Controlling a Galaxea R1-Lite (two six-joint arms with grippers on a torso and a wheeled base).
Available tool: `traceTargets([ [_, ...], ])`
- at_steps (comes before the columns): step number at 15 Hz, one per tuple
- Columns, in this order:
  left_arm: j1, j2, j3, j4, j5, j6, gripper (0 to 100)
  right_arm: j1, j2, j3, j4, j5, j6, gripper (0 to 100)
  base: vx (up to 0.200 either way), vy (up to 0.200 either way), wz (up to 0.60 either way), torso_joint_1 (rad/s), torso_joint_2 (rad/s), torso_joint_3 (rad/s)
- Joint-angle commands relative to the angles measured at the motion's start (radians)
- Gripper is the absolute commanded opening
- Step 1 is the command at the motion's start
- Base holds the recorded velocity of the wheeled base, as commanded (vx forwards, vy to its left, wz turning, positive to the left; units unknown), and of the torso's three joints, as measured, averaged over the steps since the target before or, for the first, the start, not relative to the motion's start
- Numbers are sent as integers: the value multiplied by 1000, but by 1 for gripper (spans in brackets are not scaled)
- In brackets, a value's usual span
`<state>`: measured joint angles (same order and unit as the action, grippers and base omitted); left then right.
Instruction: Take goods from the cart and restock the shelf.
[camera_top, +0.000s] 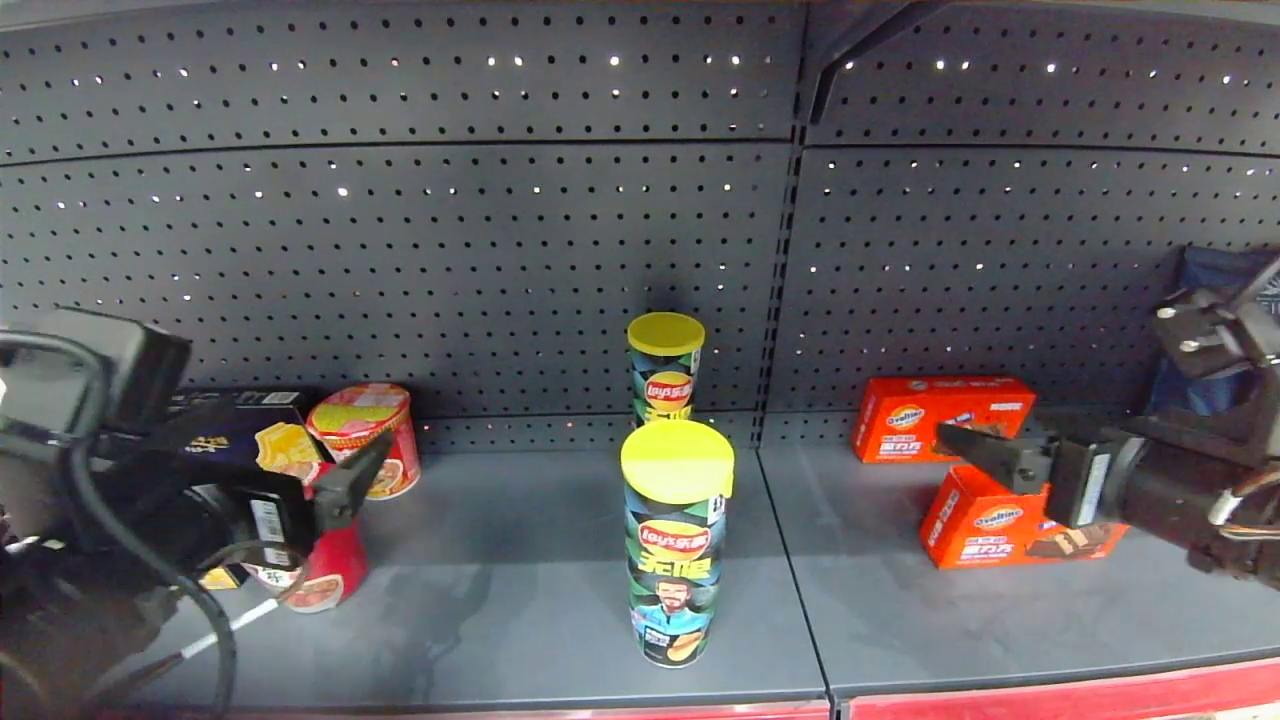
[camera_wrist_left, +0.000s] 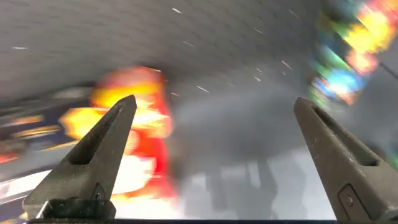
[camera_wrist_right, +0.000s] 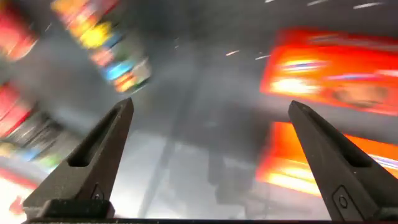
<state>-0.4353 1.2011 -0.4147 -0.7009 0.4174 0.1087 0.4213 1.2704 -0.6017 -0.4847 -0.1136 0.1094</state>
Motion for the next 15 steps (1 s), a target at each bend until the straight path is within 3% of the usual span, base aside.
traceTargets([
  [1,98,-176,96,1,-2,5,100,-128,-183,105,5,0,1,100,0,0,0,0,0,0],
  [4,194,-322,209,4,-2,5,100,-245,-373,211,81,0,7,100,0,0,0,0,0,0],
  [5,250,-385,254,4,-2,2,100,-291,-459,229,140,0,21,100,0,0,0,0,0,0],
  [7,303,-468,313,4,0,2,100,-325,-582,234,232,-18,33,100,0,0,0,0,0,0],
  [10,311,-581,412,4,0,3,100,-337,-770,234,422,-87,24,100,0,0,0,0,0,0],
  [11,311,-657,415,106,0,2,100,-384,-878,234,506,-104,13,100,0,0,0,0,0,0],
  [12,310,-684,415,144,-2,2,100,-400,-907,235,529,-103,1,100,0,0,0,0,0,0],
  [14,302,-939,415,445,-14,3,100,-440,-1068,295,612,-89,-103,100,0,0,0,0,0,0],
  [15,299,-1132,415,661,-23,-11,100,-438,-1181,382,615,-84,-151,100,0,0,0,0,0,0],
])
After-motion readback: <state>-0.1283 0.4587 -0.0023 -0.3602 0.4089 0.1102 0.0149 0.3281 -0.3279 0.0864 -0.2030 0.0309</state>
